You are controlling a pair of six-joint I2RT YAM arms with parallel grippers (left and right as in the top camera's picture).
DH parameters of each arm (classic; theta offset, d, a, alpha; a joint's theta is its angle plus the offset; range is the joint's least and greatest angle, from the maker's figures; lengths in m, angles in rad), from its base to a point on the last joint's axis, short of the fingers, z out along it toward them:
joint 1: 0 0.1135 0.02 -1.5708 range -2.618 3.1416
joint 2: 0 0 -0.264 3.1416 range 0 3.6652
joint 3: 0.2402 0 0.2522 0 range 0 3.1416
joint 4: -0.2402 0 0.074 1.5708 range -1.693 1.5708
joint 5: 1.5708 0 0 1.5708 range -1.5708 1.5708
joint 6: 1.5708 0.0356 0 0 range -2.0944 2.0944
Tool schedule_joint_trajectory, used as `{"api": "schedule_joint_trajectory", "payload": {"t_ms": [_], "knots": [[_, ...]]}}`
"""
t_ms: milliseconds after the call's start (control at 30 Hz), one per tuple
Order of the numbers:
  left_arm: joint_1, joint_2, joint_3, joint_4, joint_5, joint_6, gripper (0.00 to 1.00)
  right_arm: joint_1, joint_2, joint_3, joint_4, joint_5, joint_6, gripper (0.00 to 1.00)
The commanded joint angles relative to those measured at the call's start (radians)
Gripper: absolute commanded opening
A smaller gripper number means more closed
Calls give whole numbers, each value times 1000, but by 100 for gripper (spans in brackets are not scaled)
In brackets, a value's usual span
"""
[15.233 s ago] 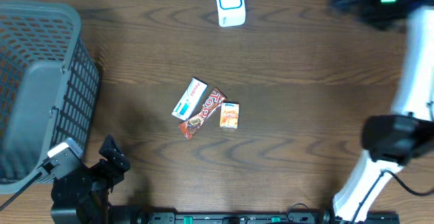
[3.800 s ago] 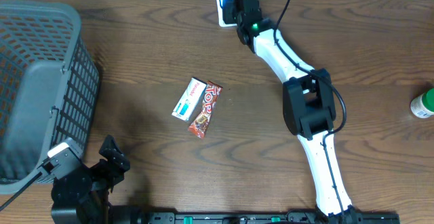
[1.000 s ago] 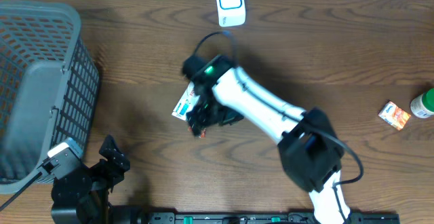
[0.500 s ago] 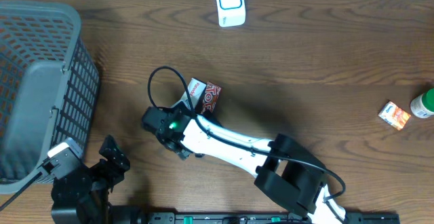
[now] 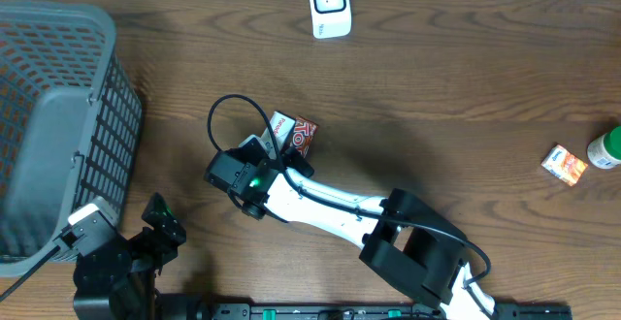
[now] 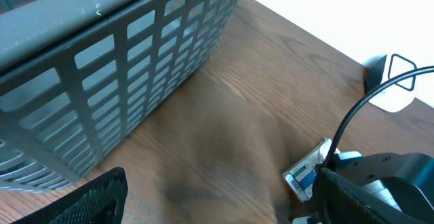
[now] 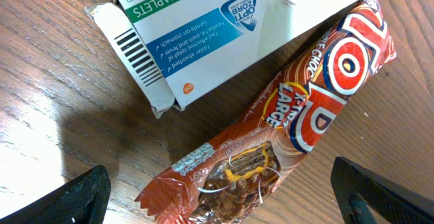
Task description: Scan the item barcode
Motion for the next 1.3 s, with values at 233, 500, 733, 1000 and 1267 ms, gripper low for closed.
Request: {"api": "schedule_joint_trajectory", "payload": {"t_ms": [233,500,733,1000,1267], "knots": [[5,-5,5,-2,-6,-10,88,-11,84,-6,-10,27,-16,75],[5,-5,5,-2,-6,-10,88,-13,129,-4,-24,28,-15,1],[5,-5,5,-2,-5,-10,88,-19,37,30,-142,8,-11,1],[5,-5,5,-2,-6,-10,88,-169,-229,134,-225,-554,-151,1],[5,-5,5,-2,-5,-10,88,-507,-294,113,-261,-1086,-209,1]]}}
